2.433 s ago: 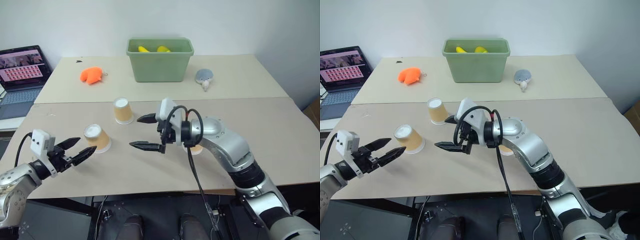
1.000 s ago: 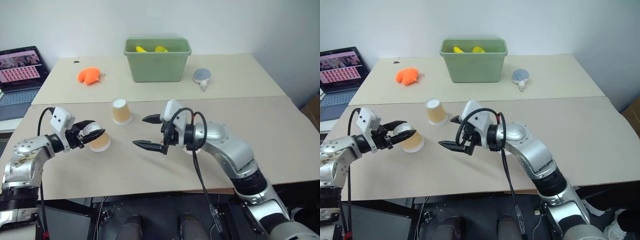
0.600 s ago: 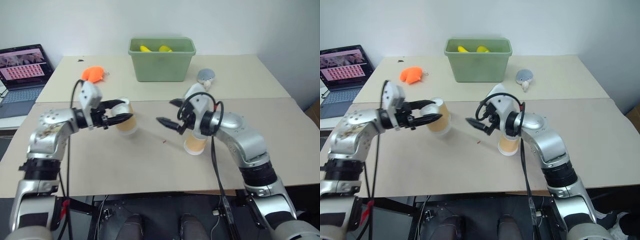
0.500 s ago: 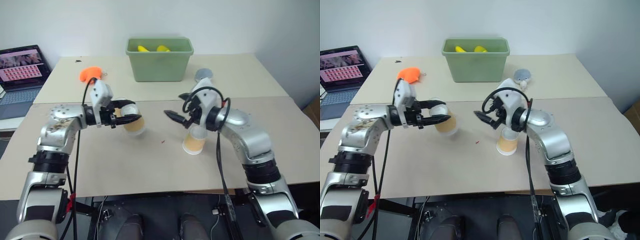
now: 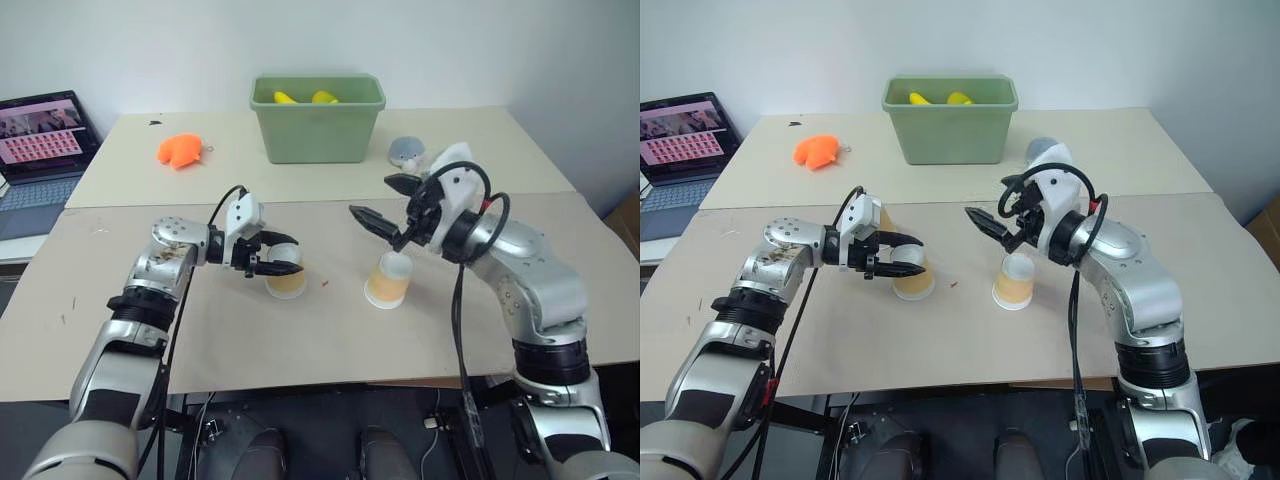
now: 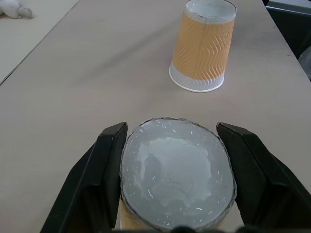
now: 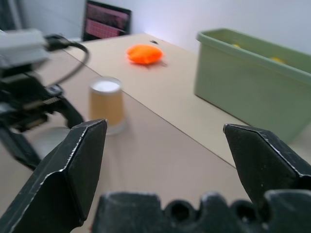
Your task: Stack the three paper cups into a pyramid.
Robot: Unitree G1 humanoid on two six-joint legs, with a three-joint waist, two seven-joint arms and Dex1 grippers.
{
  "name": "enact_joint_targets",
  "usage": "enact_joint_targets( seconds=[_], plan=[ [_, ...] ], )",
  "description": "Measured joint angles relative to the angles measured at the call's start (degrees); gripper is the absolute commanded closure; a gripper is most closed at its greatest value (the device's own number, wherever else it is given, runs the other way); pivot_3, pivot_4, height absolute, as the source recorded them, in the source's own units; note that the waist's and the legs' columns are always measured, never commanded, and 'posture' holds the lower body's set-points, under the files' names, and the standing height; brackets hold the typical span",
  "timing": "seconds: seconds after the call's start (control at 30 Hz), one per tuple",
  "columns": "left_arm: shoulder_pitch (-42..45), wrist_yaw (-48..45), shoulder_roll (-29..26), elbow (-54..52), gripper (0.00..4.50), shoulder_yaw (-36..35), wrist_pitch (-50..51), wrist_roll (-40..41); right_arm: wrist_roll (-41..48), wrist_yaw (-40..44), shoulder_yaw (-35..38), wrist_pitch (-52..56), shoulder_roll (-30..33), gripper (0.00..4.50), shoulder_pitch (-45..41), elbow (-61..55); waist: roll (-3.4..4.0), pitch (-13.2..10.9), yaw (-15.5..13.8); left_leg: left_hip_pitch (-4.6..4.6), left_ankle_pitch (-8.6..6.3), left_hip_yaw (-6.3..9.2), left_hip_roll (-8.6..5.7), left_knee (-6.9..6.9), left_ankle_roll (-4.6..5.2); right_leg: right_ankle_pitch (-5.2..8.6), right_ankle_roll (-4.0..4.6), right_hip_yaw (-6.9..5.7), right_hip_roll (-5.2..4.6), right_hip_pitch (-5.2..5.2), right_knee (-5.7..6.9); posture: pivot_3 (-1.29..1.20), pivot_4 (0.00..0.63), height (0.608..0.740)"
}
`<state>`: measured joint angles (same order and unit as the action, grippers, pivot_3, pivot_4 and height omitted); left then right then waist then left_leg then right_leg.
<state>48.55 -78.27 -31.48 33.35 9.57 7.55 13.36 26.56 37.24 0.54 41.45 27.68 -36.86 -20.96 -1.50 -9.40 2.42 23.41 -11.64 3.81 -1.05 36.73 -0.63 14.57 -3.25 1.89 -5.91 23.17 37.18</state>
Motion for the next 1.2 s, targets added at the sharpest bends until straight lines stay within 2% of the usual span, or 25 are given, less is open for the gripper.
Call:
enact_joint_targets(
  seconds=[0.2, 0.53, 0.6, 0.7, 0.87, 1.0, 1.1, 1.2],
  plan=[
    [-0.04, -0.51, -0.01, -0.09, 1.99, 0.00, 0.05, -0.03, 5.40, 9.98, -0.75, -0.40, 2.91, 0.00, -0.89, 0.95, 0.00, 0.00, 0.01, -0.01, -0.01, 0.00, 0.00, 0.05, 0.01, 0.00, -0.01, -0.01, 0.00, -0.03, 0.00, 0.00, 0.150, 0.735],
    [-1.02, -0.68, -0.18, -1.52, 1.99, -0.48, 0.31, 0.01, 1.30, 23.32, -5.26, -9.81, 5.14, 0.00, -4.33, 16.56, 0.00, -0.01, 0.06, 0.01, -0.01, 0.00, 0.00, 0.07, 0.02, 0.01, -0.01, -0.01, 0.01, 0.00, 0.01, 0.00, 0.150, 0.735],
    [-1.53, -0.87, -0.36, -2.36, 0.98, -0.78, 1.19, 0.23, 0.53, 24.81, -5.93, -11.17, 5.21, 0.00, -5.07, 18.43, 0.00, -0.01, 0.08, 0.00, -0.01, 0.00, 0.01, 0.07, 0.02, 0.01, -0.01, -0.01, 0.02, 0.00, 0.02, 0.00, 0.150, 0.735],
    [-1.98, -1.30, -0.65, -3.64, 0.10, -0.82, 3.05, 0.25, -0.60, 26.14, -6.63, -12.52, 5.13, 0.00, -5.39, 20.33, 0.00, -0.01, 0.05, 0.01, -0.01, 0.00, 0.01, 0.07, 0.02, 0.01, -0.01, -0.01, 0.02, 0.00, 0.03, 0.00, 0.150, 0.735],
    [-2.35, -1.05, -2.58, -7.76, 0.04, -2.37, 6.04, 1.30, -1.23, 27.04, -6.78, -13.94, 4.30, 0.00, -6.05, 22.55, 0.00, -0.03, 0.16, 0.05, -0.01, 0.00, 0.02, 0.08, 0.02, 0.01, -0.01, 0.00, 0.03, 0.06, 0.03, 0.00, 0.150, 0.735],
    [-2.36, 0.93, -5.21, -15.36, 0.04, -6.28, 11.58, 4.63, -1.79, 27.73, -6.91, -15.06, 3.46, 0.00, -6.62, 23.49, 0.01, -0.03, 0.19, 0.05, -0.01, 0.01, 0.03, 0.09, 0.02, 0.00, -0.01, 0.00, 0.03, 0.06, 0.03, 0.00, 0.150, 0.735],
    [-2.38, 6.39, -6.66, -20.67, 0.04, -12.01, 16.57, 7.59, -1.88, 28.31, -6.96, -15.35, 3.33, 0.00, -6.71, 23.87, 0.01, -0.04, 0.15, 0.04, -0.01, 0.03, 0.04, 0.09, 0.02, 0.01, -0.01, 0.00, 0.03, 0.05, 0.04, 0.00, 0.150, 0.735],
    [-3.50, 17.23, -6.29, -25.79, 0.04, -19.34, 20.11, 9.23, -2.18, 28.97, -6.96, -15.48, 3.34, 0.00, -6.72, 23.85, 0.01, -0.04, 0.18, -0.02, -0.02, 0.04, 0.04, 0.09, 0.02, 0.01, -0.01, 0.01, 0.02, 0.03, 0.04, 0.00, 0.150, 0.735]
  ],
)
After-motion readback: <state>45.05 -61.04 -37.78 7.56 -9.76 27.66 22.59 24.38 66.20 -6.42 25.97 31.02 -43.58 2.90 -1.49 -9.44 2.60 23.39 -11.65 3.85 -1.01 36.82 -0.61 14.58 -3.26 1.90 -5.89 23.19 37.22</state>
